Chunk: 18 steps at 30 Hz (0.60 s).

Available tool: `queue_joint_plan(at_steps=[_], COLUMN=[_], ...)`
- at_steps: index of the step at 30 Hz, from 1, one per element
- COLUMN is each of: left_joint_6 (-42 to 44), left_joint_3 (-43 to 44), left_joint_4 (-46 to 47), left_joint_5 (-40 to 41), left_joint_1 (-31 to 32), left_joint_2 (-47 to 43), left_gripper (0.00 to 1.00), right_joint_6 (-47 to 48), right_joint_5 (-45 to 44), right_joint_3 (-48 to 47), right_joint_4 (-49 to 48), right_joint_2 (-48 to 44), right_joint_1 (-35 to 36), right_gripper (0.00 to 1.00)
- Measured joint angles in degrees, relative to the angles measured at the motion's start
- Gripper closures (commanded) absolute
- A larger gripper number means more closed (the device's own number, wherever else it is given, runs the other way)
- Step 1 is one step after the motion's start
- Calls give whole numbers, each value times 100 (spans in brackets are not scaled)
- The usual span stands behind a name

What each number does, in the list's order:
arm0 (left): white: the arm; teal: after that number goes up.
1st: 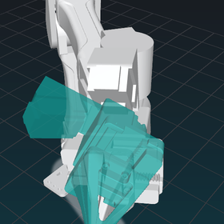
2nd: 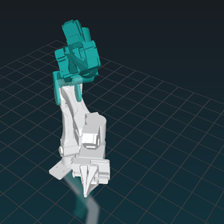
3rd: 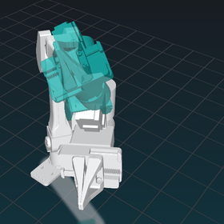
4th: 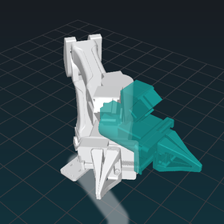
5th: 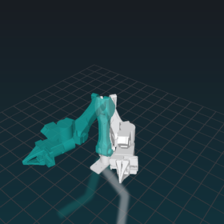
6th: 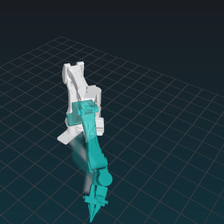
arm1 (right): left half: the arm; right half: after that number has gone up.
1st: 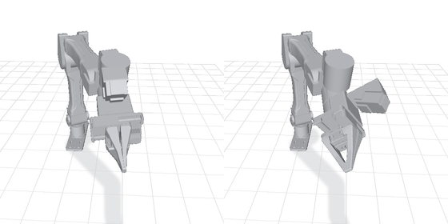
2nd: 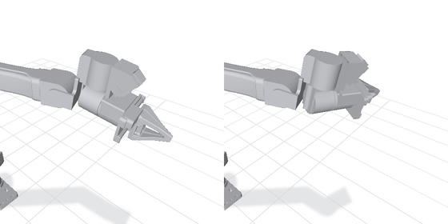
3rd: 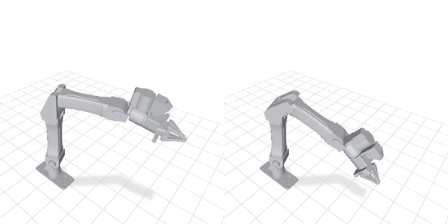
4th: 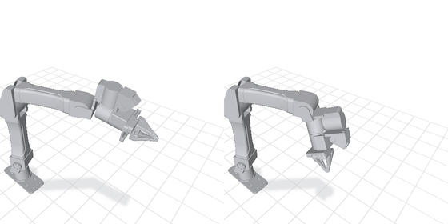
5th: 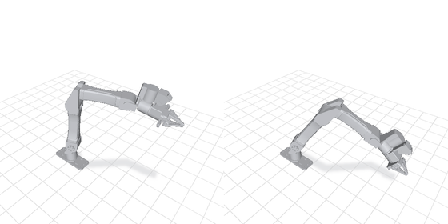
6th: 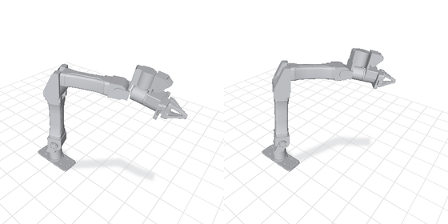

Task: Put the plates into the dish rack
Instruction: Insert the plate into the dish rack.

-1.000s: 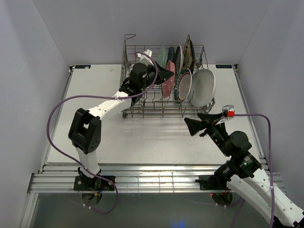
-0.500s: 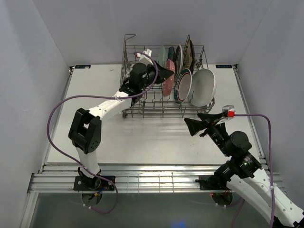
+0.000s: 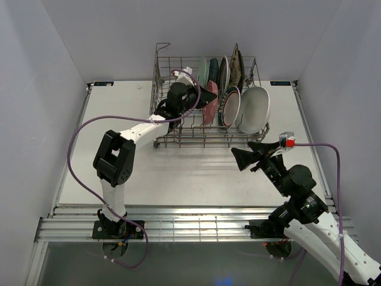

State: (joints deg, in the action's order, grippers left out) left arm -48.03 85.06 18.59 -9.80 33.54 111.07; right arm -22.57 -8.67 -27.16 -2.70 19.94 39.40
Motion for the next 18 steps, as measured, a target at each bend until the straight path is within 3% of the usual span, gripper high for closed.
queue_joint_plan(at_steps=[11, 17, 18], left_joint_6=[52, 59, 66], left_joint_3=[7, 7, 7], left_joint_4=[-39, -22, -15], left_joint_5=[35, 35, 33], left_joint_1=[-48, -50, -55], left_joint_2=[201, 201, 201], left_gripper=[100, 87, 81], right_joint_6=[2, 2, 2], right_joint_5=[0, 0, 0], right_joint_3=[85, 85, 85], right_joint_4=[4, 4, 4], right_joint_2=[-20, -44, -52], right_joint_1=[0, 0, 0], right_gripper=[10, 10, 10])
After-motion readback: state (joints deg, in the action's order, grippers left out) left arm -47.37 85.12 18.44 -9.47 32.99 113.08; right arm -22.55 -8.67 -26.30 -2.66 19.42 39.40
